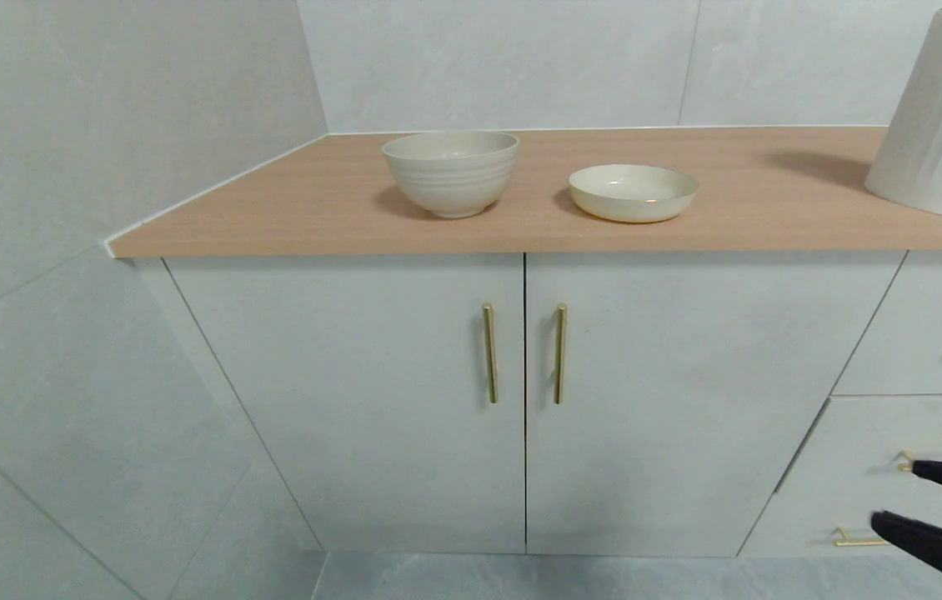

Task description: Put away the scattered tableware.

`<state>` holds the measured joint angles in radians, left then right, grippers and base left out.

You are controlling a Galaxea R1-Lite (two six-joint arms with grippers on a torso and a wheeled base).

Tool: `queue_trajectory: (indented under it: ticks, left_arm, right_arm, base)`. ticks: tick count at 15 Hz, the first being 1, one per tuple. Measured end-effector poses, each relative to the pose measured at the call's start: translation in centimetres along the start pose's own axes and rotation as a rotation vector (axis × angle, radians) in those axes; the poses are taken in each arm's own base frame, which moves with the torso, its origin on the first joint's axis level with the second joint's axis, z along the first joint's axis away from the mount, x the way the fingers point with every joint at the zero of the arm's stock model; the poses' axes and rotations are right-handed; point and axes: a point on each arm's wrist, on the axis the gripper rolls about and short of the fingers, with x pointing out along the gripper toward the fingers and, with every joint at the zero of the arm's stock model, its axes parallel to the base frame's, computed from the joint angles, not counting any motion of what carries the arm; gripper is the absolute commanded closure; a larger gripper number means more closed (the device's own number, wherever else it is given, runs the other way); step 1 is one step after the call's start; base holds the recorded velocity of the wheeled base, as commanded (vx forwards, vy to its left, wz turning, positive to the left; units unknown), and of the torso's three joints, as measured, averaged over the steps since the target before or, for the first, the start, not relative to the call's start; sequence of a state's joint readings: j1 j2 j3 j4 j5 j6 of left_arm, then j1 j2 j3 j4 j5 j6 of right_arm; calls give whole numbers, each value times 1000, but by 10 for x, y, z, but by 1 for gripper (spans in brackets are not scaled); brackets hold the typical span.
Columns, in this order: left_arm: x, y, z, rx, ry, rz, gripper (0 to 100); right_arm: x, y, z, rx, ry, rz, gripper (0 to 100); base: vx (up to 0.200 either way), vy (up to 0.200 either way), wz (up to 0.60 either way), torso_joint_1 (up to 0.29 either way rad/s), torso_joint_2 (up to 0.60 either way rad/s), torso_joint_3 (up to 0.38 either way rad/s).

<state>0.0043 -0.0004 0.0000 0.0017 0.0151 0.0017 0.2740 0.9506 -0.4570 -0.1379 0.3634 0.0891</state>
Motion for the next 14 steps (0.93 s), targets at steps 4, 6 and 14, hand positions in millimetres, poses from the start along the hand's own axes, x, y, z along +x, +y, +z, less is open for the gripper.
queue_trajectory:
  ticks: [4,6,14]
  left_arm:
    - [0,0,0,0,0,0,0]
    - [0,0,0,0,0,0,0]
    - [0,0,0,0,0,0,0]
  right_arm:
    - [85,11,49,-50,19,181,0]
    - [125,16,58,-57,18,224,0]
    - [235,24,52,17,-45,279,0]
  base:
    - [0,0,0,0,0,0]
    - [0,0,0,0,0,0]
    - [0,0,0,0,0,0]
